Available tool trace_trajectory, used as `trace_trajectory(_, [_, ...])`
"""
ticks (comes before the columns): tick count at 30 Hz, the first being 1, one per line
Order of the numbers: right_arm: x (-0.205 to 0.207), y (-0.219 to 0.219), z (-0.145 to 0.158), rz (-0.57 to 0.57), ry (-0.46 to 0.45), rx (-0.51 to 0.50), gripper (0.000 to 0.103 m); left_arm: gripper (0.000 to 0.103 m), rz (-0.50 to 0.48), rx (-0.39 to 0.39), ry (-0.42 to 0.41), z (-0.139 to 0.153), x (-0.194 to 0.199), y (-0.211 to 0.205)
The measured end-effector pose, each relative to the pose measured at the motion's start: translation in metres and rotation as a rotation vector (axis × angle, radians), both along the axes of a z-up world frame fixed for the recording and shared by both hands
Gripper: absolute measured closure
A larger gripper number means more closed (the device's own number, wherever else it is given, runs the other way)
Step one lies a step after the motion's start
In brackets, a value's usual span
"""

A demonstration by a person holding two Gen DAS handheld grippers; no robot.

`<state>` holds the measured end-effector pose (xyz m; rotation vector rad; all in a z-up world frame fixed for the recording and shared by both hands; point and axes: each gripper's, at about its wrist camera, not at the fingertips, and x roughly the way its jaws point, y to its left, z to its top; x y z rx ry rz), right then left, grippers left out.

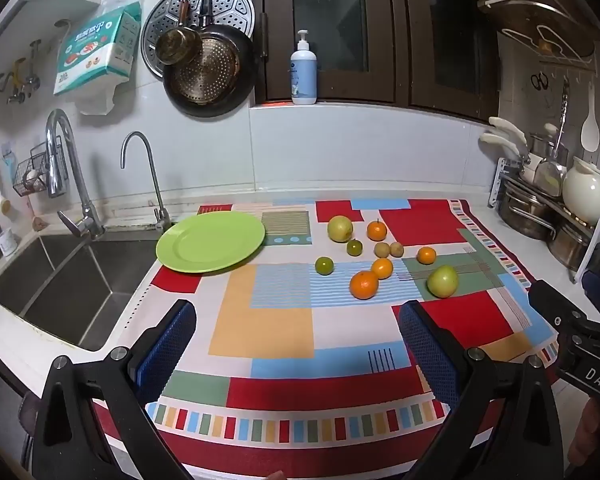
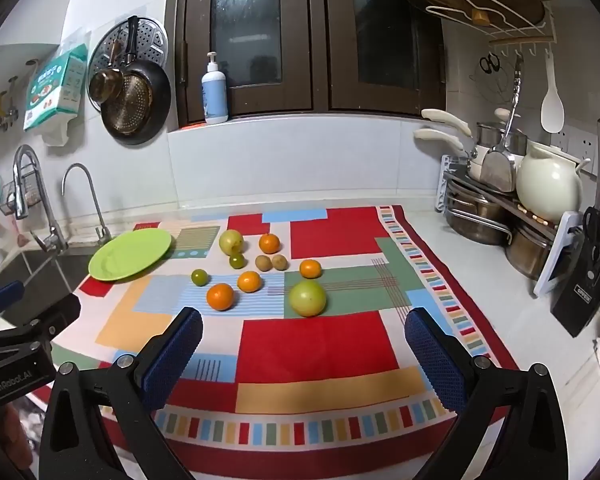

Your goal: Organize fruits

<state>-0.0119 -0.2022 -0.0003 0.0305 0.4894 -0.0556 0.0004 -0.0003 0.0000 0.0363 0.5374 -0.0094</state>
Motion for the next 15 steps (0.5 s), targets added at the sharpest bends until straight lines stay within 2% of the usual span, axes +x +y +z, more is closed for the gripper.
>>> trace_trajectory(8, [-0.0049,0.0050,0.0015,0.004,-0.028,-0.010,0.001,0.000,-0.012,0.005,0.007,0.0030,-0.0018,-0.0021])
trace_trajectory(15, [-0.0057,0.0027,0.0049,0.006,-0.023,-0.006,0.001,0.000,-0.006,-0.004,-0.033,0.0086,-0.0075,-0.0037])
